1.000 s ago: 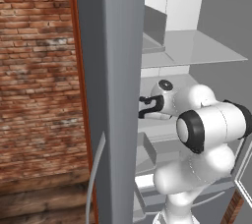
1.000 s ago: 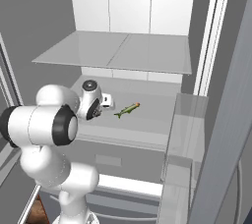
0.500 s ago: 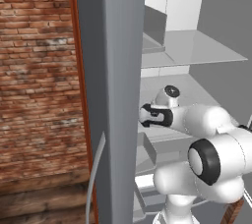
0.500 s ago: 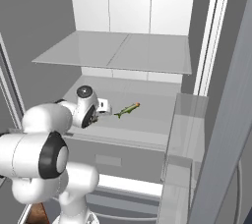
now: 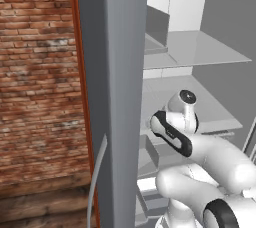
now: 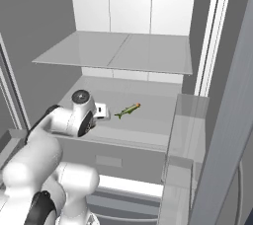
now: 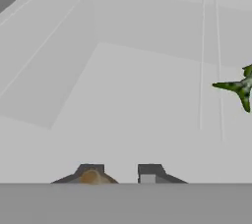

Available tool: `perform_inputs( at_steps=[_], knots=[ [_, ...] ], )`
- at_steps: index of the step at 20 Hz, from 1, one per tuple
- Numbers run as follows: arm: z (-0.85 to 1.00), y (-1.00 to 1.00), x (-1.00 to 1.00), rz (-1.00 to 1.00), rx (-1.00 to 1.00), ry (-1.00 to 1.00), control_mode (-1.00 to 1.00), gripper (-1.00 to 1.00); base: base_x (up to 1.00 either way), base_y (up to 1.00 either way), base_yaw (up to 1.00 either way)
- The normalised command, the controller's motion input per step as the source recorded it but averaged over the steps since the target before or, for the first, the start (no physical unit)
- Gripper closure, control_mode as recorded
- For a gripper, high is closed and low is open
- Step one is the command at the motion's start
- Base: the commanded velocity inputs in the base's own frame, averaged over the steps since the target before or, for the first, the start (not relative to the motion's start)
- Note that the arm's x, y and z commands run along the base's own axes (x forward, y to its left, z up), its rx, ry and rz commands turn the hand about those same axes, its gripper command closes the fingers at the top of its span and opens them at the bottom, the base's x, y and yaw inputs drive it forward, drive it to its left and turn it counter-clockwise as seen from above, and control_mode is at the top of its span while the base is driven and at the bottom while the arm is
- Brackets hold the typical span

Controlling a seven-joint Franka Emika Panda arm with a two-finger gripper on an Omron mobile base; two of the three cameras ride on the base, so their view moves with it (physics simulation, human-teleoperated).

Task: Retrieve the bottle and the shaker from the cabinet and place them next to the mixing bowl on the counter. Then add garlic from the fridge to the mixing bowl.

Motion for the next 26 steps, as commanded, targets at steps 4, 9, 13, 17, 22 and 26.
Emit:
perform_inputs(
  at_steps=[4,9,13,17,22,26],
  knots=[
    [0.27,-0.21,-0.81,0.01,0.00,-0.02,-1.00,1.00,0.00,0.00,0.00],
    [0.35,-0.14,-0.73,0.00,0.00,0.03,-1.00,1.00,0.00,0.00,0.00],
    [0.42,-0.08,-0.57,0.00,0.00,0.07,-1.00,1.00,0.00,0.00,0.00],
    [0.42,-0.09,-0.49,0.00,0.00,0.05,-1.00,1.00,0.00,0.00,0.00],
    [0.36,-0.11,-0.55,0.00,0.00,0.01,-1.00,1.00,0.00,0.00,0.00],
    [0.13,-0.07,-0.91,0.00,0.00,-0.04,-1.00,1.00,0.00,0.00,0.00]
  ],
)
